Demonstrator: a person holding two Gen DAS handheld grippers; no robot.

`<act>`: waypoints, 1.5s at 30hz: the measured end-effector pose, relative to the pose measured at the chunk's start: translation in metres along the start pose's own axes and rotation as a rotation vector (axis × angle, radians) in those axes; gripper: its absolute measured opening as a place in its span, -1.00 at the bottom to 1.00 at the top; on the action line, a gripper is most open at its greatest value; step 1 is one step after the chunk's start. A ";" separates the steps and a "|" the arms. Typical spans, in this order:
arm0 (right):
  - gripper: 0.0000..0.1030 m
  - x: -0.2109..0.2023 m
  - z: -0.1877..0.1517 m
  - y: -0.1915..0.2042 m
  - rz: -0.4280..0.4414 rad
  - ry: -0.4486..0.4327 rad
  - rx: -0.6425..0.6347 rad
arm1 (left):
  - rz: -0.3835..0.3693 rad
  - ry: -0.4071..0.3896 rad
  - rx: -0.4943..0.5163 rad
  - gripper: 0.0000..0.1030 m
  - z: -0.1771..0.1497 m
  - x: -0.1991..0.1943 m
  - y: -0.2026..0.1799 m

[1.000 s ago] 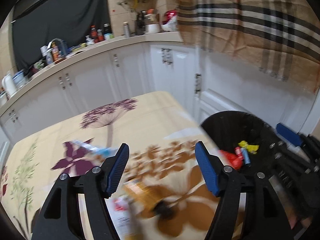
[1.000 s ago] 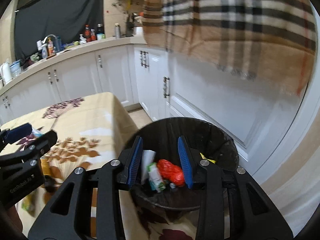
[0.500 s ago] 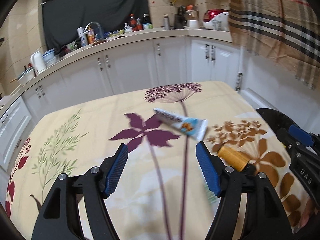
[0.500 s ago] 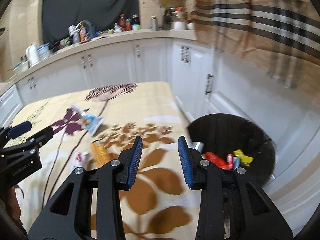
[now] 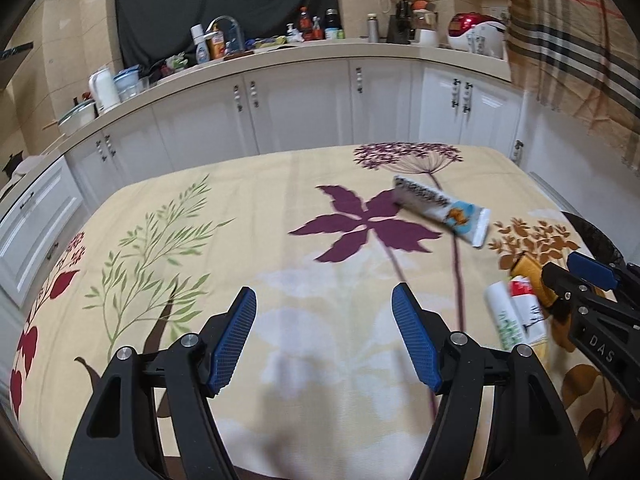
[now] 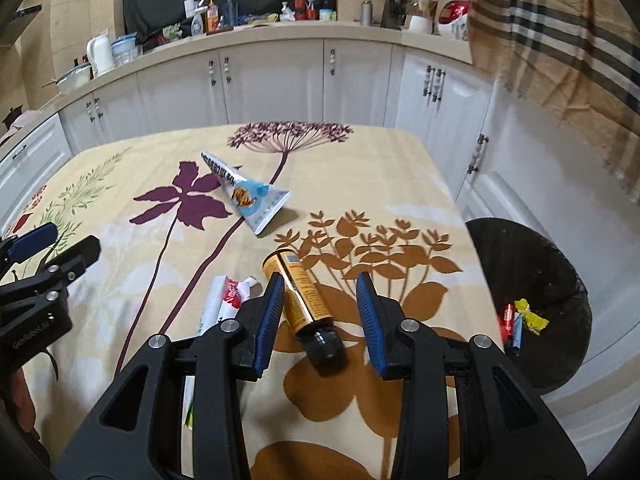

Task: Collect trash
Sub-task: 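Grasp the amber bottle with black cap with the right gripper, then lift the amber bottle with the right gripper while the left grasps the white tube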

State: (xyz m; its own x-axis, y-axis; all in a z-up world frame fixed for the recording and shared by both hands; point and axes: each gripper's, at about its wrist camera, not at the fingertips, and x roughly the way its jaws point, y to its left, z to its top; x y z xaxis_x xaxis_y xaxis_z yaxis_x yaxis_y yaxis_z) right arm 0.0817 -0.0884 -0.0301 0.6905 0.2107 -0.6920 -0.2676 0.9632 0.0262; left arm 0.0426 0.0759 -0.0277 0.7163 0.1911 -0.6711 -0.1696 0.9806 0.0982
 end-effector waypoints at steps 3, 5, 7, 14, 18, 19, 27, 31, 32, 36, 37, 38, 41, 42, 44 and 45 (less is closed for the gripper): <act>-0.29 0.007 0.001 0.003 0.003 0.035 -0.008 | 0.012 0.013 -0.017 0.33 -0.003 0.004 0.010; -0.30 0.012 0.002 0.005 0.001 0.060 -0.016 | 0.014 0.025 -0.028 0.33 -0.005 0.007 0.015; -0.30 0.018 0.002 0.007 0.005 0.087 -0.026 | 0.011 0.034 -0.038 0.33 -0.007 0.009 0.018; -0.48 0.014 0.000 0.003 0.009 0.076 -0.010 | -0.039 0.054 -0.034 0.33 -0.009 0.010 0.007; -0.50 0.002 -0.003 -0.006 -0.019 0.042 0.004 | -0.077 0.061 -0.010 0.33 -0.010 0.009 -0.011; -0.52 0.000 -0.005 -0.009 -0.025 0.037 0.008 | -0.089 0.064 -0.003 0.33 -0.010 0.008 -0.017; -0.53 -0.020 -0.019 -0.039 -0.077 0.003 0.053 | -0.146 0.074 0.047 0.38 -0.011 0.002 -0.054; -0.54 -0.027 -0.024 -0.053 -0.082 -0.010 0.083 | -0.158 0.080 0.065 0.39 -0.012 0.001 -0.069; -0.53 -0.029 -0.026 -0.056 -0.083 -0.014 0.091 | -0.161 0.083 0.069 0.39 -0.012 0.001 -0.072; -0.54 -0.032 -0.029 -0.064 -0.081 -0.022 0.113 | -0.167 0.090 0.083 0.39 -0.013 0.001 -0.082; -0.54 -0.033 -0.029 -0.065 -0.079 -0.024 0.118 | -0.162 0.091 0.096 0.39 -0.015 0.002 -0.085; -0.54 -0.033 -0.029 -0.066 -0.078 -0.025 0.120 | -0.158 0.094 0.105 0.39 -0.016 0.003 -0.088; -0.55 -0.034 -0.030 -0.068 -0.073 -0.029 0.125 | -0.149 0.111 0.121 0.39 -0.019 0.007 -0.090; -0.55 -0.035 -0.030 -0.068 -0.071 -0.030 0.124 | -0.144 0.114 0.122 0.39 -0.020 0.007 -0.090; -0.55 -0.035 -0.030 -0.067 -0.068 -0.032 0.123 | -0.139 0.122 0.126 0.39 -0.022 0.008 -0.087; -0.55 -0.036 -0.030 -0.067 -0.066 -0.034 0.123 | -0.137 0.121 0.125 0.39 -0.022 0.007 -0.085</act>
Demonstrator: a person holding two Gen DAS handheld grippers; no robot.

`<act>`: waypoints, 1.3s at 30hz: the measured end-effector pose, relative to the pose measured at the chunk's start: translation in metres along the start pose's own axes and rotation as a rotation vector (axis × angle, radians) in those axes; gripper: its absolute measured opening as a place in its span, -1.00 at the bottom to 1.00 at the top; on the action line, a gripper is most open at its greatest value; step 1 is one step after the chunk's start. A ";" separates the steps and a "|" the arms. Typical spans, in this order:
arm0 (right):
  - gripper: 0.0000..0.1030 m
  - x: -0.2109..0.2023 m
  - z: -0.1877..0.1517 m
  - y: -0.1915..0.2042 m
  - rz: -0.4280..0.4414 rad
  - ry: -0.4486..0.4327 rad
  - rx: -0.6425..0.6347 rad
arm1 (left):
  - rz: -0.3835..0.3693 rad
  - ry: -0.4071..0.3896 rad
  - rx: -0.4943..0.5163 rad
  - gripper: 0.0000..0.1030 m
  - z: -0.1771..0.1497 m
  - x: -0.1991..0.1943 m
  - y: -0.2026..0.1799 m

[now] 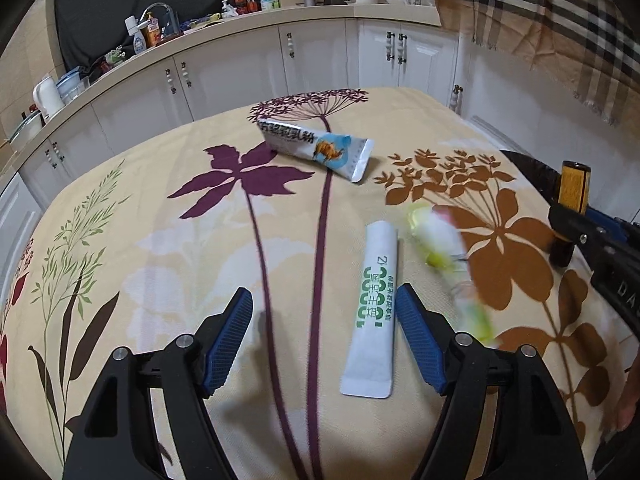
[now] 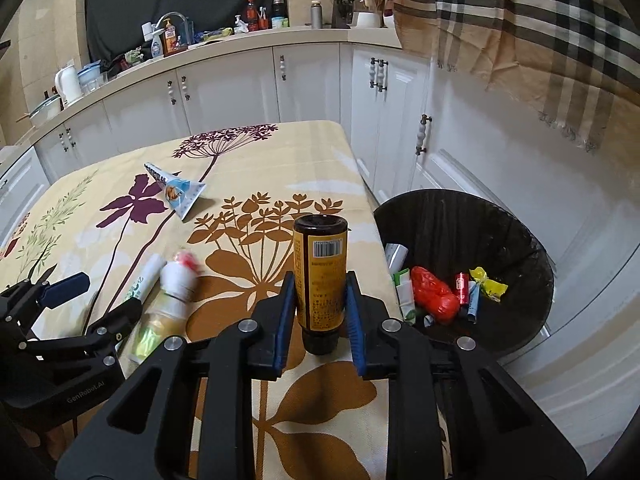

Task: Collect trash
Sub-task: 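Lift the amber bottle with the right gripper while the left grasps the white tube, then carry the amber bottle and white tube over the bin and open both grippers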

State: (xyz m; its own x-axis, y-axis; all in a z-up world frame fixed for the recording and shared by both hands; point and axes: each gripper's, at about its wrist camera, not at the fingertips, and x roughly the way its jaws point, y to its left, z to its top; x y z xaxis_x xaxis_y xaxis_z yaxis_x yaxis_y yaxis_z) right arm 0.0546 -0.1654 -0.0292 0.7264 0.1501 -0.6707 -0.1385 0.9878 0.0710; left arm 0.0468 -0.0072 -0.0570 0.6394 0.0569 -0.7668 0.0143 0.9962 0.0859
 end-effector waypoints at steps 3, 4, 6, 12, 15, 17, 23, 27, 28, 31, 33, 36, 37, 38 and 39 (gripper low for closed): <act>-0.55 0.000 0.000 0.000 0.004 -0.001 0.000 | 0.003 -0.012 0.009 0.38 -0.001 -0.003 0.002; -0.55 -0.001 0.000 0.000 0.005 -0.001 -0.001 | 0.000 -0.016 0.021 0.31 -0.002 -0.004 0.001; -0.55 -0.001 0.000 0.000 0.004 -0.001 0.001 | -0.008 -0.014 0.036 0.16 -0.003 -0.005 -0.001; -0.55 -0.001 -0.001 0.001 0.003 -0.003 0.003 | -0.063 0.009 0.067 -0.56 -0.007 -0.004 -0.006; -0.55 -0.002 -0.001 0.001 0.002 -0.007 0.004 | -0.075 0.003 0.074 -0.62 -0.008 -0.005 -0.007; -0.55 -0.004 -0.001 0.000 0.004 -0.015 0.010 | -0.076 -0.008 0.068 -0.63 -0.007 -0.007 -0.006; -0.55 -0.012 0.000 -0.004 -0.003 -0.051 0.019 | -0.073 -0.097 0.064 -0.64 0.001 -0.022 -0.010; -0.55 -0.018 0.005 -0.014 -0.029 -0.078 0.035 | -0.098 -0.147 0.067 -0.64 0.016 -0.030 -0.017; -0.55 -0.019 0.006 -0.018 -0.036 -0.084 0.039 | -0.104 -0.157 0.067 -0.64 0.019 -0.031 -0.019; -0.55 -0.023 0.011 -0.031 -0.069 -0.108 0.055 | -0.136 -0.184 0.069 -0.64 0.031 -0.033 -0.028; -0.55 -0.025 0.015 -0.041 -0.098 -0.123 0.070 | -0.150 -0.210 0.080 -0.64 0.040 -0.034 -0.038; -0.55 -0.026 0.020 -0.057 -0.135 -0.140 0.090 | -0.178 -0.231 0.096 -0.64 0.051 -0.032 -0.051; -0.55 -0.025 0.022 -0.061 -0.145 -0.144 0.095 | -0.185 -0.234 0.100 -0.64 0.054 -0.031 -0.055; -0.55 -0.024 0.024 -0.067 -0.161 -0.152 0.100 | -0.195 -0.238 0.106 -0.64 0.058 -0.030 -0.061; -0.55 -0.023 0.026 -0.072 -0.176 -0.158 0.103 | -0.205 -0.244 0.114 -0.64 0.063 -0.029 -0.067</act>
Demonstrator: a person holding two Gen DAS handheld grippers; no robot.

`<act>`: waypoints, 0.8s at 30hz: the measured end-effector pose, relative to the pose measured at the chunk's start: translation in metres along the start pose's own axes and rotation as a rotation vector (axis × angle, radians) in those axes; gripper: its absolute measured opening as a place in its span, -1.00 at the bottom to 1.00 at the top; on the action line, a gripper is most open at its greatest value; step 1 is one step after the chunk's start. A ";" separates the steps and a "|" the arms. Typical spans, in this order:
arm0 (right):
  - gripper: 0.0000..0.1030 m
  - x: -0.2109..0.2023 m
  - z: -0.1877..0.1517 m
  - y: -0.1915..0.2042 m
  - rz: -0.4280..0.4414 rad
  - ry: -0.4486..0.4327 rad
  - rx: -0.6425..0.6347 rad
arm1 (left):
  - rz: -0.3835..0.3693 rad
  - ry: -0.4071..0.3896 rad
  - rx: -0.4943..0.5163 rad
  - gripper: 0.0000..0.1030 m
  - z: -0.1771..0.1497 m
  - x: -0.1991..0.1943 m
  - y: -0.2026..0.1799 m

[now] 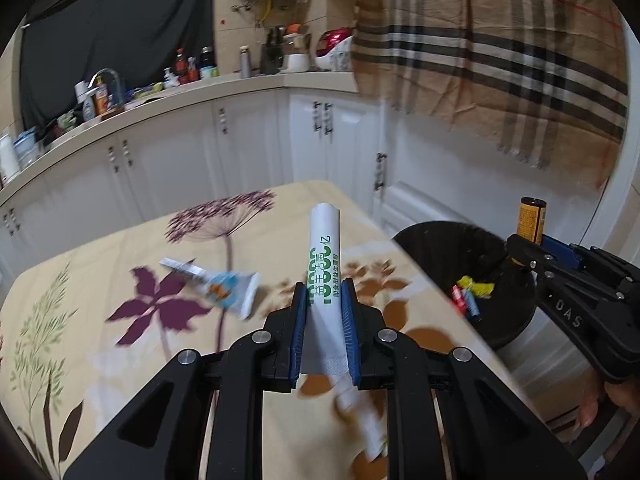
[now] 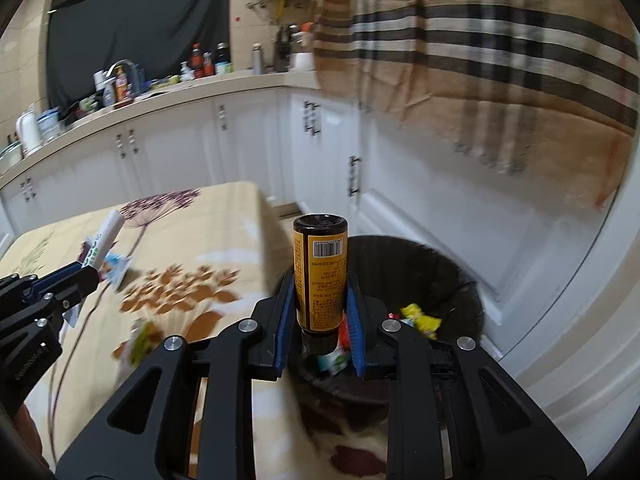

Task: Collect trash
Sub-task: 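Carry the amber bottle and white tube over the bin and open both grippers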

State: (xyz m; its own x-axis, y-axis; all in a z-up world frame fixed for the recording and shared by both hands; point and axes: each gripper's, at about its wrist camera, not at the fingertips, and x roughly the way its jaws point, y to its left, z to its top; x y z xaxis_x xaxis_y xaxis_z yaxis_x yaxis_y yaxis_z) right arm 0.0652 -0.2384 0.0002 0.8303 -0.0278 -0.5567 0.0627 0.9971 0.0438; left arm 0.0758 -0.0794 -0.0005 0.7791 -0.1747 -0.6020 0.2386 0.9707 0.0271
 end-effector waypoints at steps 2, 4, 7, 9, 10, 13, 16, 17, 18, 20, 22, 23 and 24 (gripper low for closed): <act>-0.55 0.005 0.003 -0.008 -0.024 -0.007 0.006 | -0.013 -0.012 0.018 -0.64 0.007 0.004 -0.009; -0.55 0.012 0.005 -0.015 -0.038 -0.009 0.016 | -0.029 -0.020 0.034 -0.64 0.013 0.010 -0.018; -0.55 0.021 0.009 -0.026 -0.065 -0.014 0.025 | -0.046 -0.028 0.053 -0.64 0.022 0.020 -0.032; -0.55 0.027 0.011 -0.031 -0.077 -0.017 0.028 | -0.057 -0.029 0.065 -0.64 0.028 0.029 -0.041; -0.55 0.029 0.011 -0.034 -0.082 -0.018 0.032 | -0.060 -0.029 0.069 -0.64 0.030 0.032 -0.044; -0.55 0.037 0.013 -0.042 -0.094 -0.015 0.037 | -0.069 -0.017 0.082 -0.64 0.035 0.045 -0.054; -0.55 0.047 0.012 -0.050 -0.105 -0.009 0.047 | -0.069 -0.008 0.093 -0.64 0.039 0.056 -0.063; -0.55 0.049 0.012 -0.053 -0.108 -0.009 0.050 | -0.067 -0.004 0.095 -0.64 0.040 0.060 -0.065; -0.55 0.052 0.012 -0.055 -0.111 -0.007 0.053 | -0.065 -0.002 0.097 -0.64 0.040 0.063 -0.067; -0.55 0.056 0.013 -0.060 -0.115 -0.006 0.062 | -0.064 0.005 0.100 -0.64 0.042 0.070 -0.072; -0.55 0.060 0.014 -0.064 -0.118 -0.005 0.067 | -0.059 0.007 0.110 -0.64 0.045 0.077 -0.077; -0.55 0.063 0.014 -0.067 -0.123 -0.006 0.069 | -0.058 0.008 0.116 -0.64 0.046 0.080 -0.080; -0.55 0.066 0.015 -0.068 -0.127 -0.006 0.070 | -0.058 0.010 0.119 -0.63 0.047 0.083 -0.082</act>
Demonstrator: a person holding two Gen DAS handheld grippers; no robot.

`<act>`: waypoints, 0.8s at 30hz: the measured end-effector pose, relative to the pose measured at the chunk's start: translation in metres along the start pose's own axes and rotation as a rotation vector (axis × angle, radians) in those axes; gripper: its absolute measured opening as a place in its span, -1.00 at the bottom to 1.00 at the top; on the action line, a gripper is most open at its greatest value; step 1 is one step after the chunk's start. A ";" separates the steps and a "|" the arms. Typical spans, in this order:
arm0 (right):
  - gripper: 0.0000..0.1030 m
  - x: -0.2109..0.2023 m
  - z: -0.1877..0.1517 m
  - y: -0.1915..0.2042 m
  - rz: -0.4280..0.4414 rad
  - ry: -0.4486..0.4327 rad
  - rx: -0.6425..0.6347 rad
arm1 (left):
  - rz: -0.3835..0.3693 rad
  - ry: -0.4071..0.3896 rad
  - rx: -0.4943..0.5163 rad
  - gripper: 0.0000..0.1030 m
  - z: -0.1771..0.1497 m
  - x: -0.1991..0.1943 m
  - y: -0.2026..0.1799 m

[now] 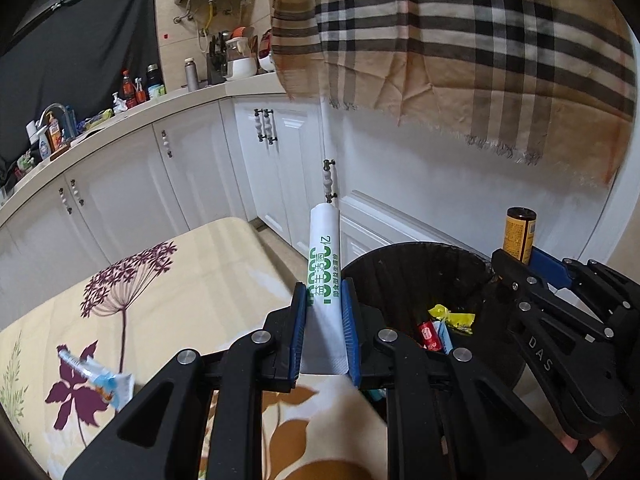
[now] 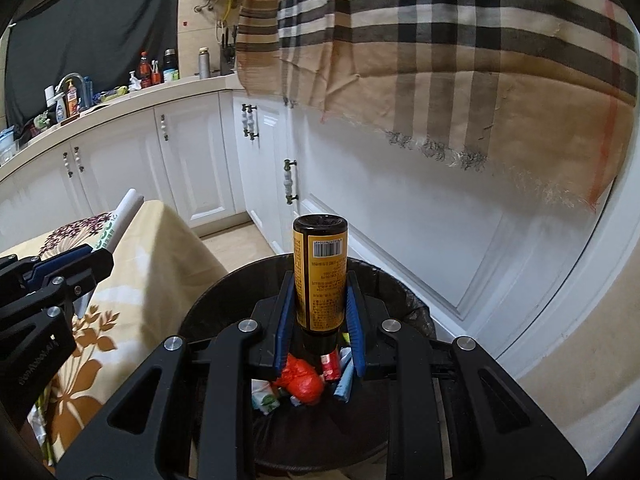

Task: Collect trash
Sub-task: 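Carry the amber bottle and white tube over the bin and open both grippers, then move both grippers back over the table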

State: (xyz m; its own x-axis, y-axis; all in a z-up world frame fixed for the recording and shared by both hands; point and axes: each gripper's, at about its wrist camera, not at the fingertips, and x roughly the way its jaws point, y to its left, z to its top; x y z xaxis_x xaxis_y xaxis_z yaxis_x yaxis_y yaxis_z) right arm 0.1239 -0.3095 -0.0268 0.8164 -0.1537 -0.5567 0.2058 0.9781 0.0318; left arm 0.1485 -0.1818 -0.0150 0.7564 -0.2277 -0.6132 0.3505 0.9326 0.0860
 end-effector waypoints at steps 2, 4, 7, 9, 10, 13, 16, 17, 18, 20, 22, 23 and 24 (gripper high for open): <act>-0.54 0.005 0.001 -0.003 -0.004 0.000 0.004 | -0.003 0.006 0.003 -0.61 0.003 0.007 -0.004; -0.42 0.008 0.000 -0.005 -0.010 -0.002 0.006 | 0.001 0.014 0.007 -0.56 0.006 0.014 -0.007; -0.28 0.014 0.000 -0.008 -0.025 0.000 0.008 | -0.003 0.034 0.008 -0.34 0.007 0.022 -0.009; -0.27 0.014 0.000 -0.010 -0.025 0.001 0.013 | 0.000 0.034 0.009 -0.25 0.007 0.022 -0.009; -0.28 0.013 -0.001 -0.010 -0.025 0.001 0.015 | 0.002 0.034 0.008 -0.21 0.007 0.021 -0.009; -0.27 0.010 -0.002 -0.010 -0.023 0.006 0.019 | 0.004 0.029 -0.004 -0.17 0.007 0.016 -0.005; -0.27 0.003 -0.004 -0.008 -0.018 0.011 0.018 | 0.007 0.025 -0.023 -0.10 0.007 0.008 0.003; -0.27 0.001 -0.004 -0.006 -0.015 0.012 0.018 | 0.008 0.024 -0.029 -0.09 0.007 0.006 0.005; -0.27 -0.002 -0.005 -0.004 -0.010 0.013 0.018 | 0.010 0.021 -0.035 -0.08 0.006 0.002 0.009; -0.27 -0.007 -0.005 0.001 0.002 0.015 0.017 | 0.021 0.014 -0.045 -0.06 0.004 -0.007 0.016; -0.27 -0.014 -0.006 0.009 0.022 0.018 0.014 | 0.037 0.009 -0.057 0.03 0.000 -0.018 0.026; -0.27 -0.019 -0.007 0.014 0.034 0.020 0.011 | 0.044 0.005 -0.063 0.04 -0.002 -0.022 0.031; -0.26 -0.022 -0.007 0.019 0.048 0.021 0.009 | 0.052 0.002 -0.071 0.05 -0.005 -0.027 0.037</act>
State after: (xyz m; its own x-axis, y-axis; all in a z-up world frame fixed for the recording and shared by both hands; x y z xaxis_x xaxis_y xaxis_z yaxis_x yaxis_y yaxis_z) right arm 0.1055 -0.2870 -0.0200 0.8138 -0.1038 -0.5718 0.1719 0.9829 0.0662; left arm 0.1380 -0.1399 0.0014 0.7715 -0.1778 -0.6109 0.2707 0.9606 0.0624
